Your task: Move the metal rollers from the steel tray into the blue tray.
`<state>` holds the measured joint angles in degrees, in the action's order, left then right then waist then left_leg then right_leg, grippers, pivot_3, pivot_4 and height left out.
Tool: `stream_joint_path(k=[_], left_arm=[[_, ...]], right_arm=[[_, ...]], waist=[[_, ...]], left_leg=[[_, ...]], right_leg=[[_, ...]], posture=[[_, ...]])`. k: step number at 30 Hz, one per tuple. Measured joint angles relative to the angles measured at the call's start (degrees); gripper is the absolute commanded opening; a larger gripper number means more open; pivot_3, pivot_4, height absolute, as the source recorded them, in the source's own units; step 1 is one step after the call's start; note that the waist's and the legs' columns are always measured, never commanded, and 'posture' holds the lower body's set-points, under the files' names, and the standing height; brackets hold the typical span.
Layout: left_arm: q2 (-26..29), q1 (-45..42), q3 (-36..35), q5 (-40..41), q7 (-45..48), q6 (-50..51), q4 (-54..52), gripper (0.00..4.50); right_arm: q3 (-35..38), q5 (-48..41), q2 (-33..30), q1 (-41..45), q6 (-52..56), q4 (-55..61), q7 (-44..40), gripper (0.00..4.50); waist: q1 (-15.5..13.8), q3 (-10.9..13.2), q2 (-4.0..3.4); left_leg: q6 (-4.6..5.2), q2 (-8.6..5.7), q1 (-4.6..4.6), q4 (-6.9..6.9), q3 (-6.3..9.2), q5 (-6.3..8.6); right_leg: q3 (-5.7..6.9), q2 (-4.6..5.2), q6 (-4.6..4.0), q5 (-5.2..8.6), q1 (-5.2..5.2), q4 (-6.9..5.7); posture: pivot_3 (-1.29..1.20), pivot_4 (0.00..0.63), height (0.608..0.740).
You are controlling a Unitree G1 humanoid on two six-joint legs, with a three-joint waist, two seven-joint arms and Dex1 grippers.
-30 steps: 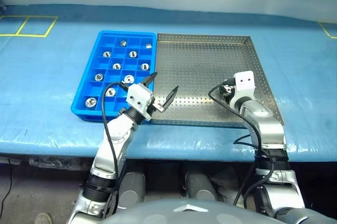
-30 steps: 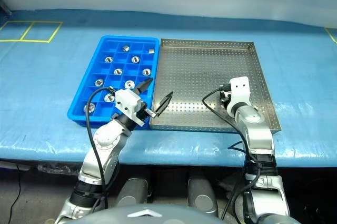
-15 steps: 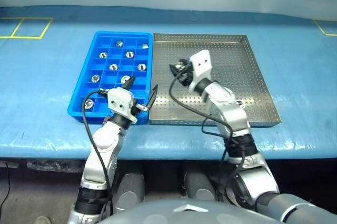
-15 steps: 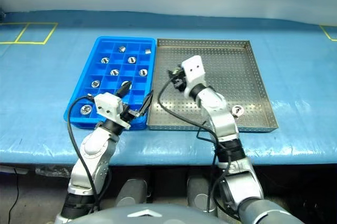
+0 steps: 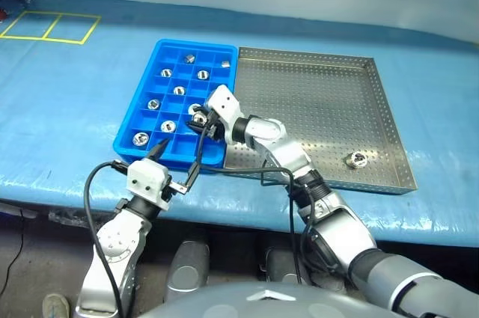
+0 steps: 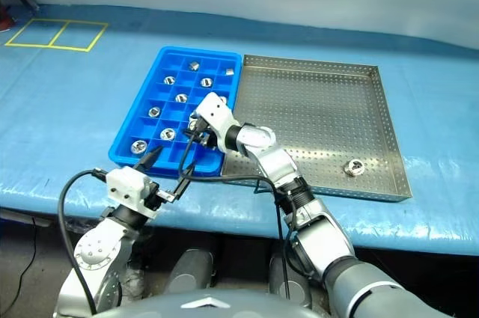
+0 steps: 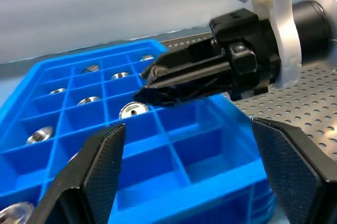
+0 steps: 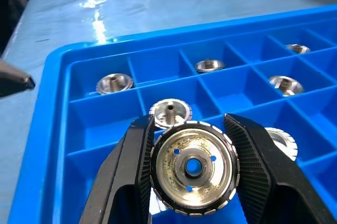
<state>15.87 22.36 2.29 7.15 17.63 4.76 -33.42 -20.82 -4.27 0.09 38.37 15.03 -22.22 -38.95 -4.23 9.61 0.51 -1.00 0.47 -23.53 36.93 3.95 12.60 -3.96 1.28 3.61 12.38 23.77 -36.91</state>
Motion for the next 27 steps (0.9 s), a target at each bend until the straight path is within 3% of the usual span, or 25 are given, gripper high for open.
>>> stream_joint_path(k=[5,12,18,27], left_arm=[[0.10,0.86,-0.74,-0.02,-0.16,0.07,-0.73,4.16],[0.12,-2.60,-0.19,-0.34,0.00,0.51,-0.69,4.16],[-2.00,-13.02,1.96,-1.53,-0.92,3.67,0.50,4.16],[-4.06,-23.07,7.48,-0.29,2.86,3.88,9.26,4.16]], right_arm=[[-1.55,1.06,0.11,0.90,0.46,-1.55,-2.99,1.73],[-3.57,5.34,-2.14,1.20,0.01,-1.72,-2.10,4.00],[2.36,2.27,-3.21,-7.29,-0.64,7.87,1.19,4.00],[22.98,-6.07,-9.12,-21.83,7.57,28.73,13.72,4.00]], waist=[[-1.46,0.01,-0.01],[-1.81,-0.01,-0.01],[-1.47,-0.03,0.02],[1.57,-0.02,0.01]], left_leg=[[-0.01,0.01,0.01,-0.02,0.01,0.00],[-0.04,0.00,0.03,-0.02,0.01,0.00],[-0.04,-0.09,-0.04,0.01,0.01,-0.01],[-0.03,-0.06,-0.06,0.07,-0.05,-0.01]], right_leg=[[0.04,-0.01,-0.03,0.03,0.00,0.00],[0.05,-0.01,-0.03,0.04,-0.02,0.02],[0.04,0.06,0.04,-0.01,-0.05,0.08],[-0.01,0.07,0.07,-0.03,-0.05,0.08]], posture=[[0.38,0.150,0.740],[0.31,0.150,0.740],[0.21,0.150,0.740],[0.02,0.150,0.740]])
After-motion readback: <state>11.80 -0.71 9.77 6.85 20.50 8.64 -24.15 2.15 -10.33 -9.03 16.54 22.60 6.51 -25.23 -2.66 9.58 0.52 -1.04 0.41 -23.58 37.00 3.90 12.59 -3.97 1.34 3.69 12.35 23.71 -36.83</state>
